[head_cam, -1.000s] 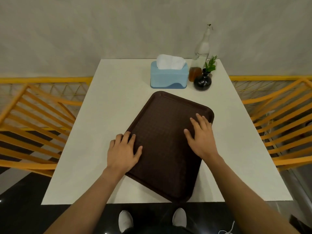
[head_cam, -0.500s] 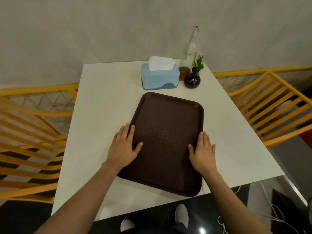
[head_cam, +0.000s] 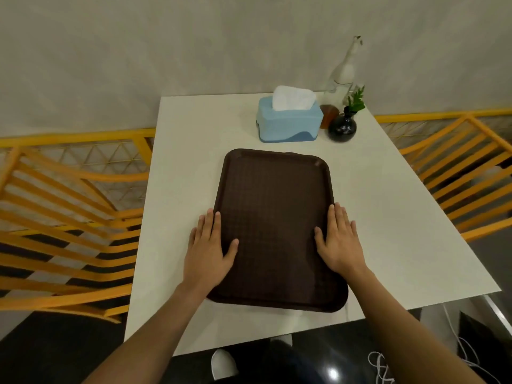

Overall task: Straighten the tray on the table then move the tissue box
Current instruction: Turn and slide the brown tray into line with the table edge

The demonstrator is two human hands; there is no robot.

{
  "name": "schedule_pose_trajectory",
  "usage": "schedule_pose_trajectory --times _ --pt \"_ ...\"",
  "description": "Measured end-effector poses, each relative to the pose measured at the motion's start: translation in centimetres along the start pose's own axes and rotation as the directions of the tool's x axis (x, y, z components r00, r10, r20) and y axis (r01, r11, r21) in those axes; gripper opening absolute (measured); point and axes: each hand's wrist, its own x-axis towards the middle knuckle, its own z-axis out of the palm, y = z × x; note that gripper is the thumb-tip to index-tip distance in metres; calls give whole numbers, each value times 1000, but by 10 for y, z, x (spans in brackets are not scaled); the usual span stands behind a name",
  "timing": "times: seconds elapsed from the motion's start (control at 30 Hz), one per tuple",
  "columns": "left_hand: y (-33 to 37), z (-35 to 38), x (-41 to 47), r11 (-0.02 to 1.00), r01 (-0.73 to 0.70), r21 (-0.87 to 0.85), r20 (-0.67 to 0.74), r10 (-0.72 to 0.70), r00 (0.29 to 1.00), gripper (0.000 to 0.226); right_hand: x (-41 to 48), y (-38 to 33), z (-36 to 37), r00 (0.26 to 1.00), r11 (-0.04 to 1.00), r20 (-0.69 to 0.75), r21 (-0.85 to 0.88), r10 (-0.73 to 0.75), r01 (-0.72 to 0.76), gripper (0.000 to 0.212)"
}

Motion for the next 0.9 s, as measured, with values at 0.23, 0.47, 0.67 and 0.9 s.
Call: schedule_pose_trajectory --times 0.23,0.47,0.67,0.9 --pt "-16 -11 -11 979 132 -156 -22 -137 990 72 26 -23 7 992 991 21 42 -126 125 72" --pt "-34 -29 -11 966 196 -171 -105 -215 971 57 41 -36 3 990 956 -47 255 -136 143 63" --pt "-31 -30 -7 976 192 -104 -152 -206 967 55 33 -30 2 987 977 -142 188 -75 101 46" --pt "-52 -31 -12 973 231 6 -180 -227 957 53 33 -54 11 996 981 -52 178 -76 84 48"
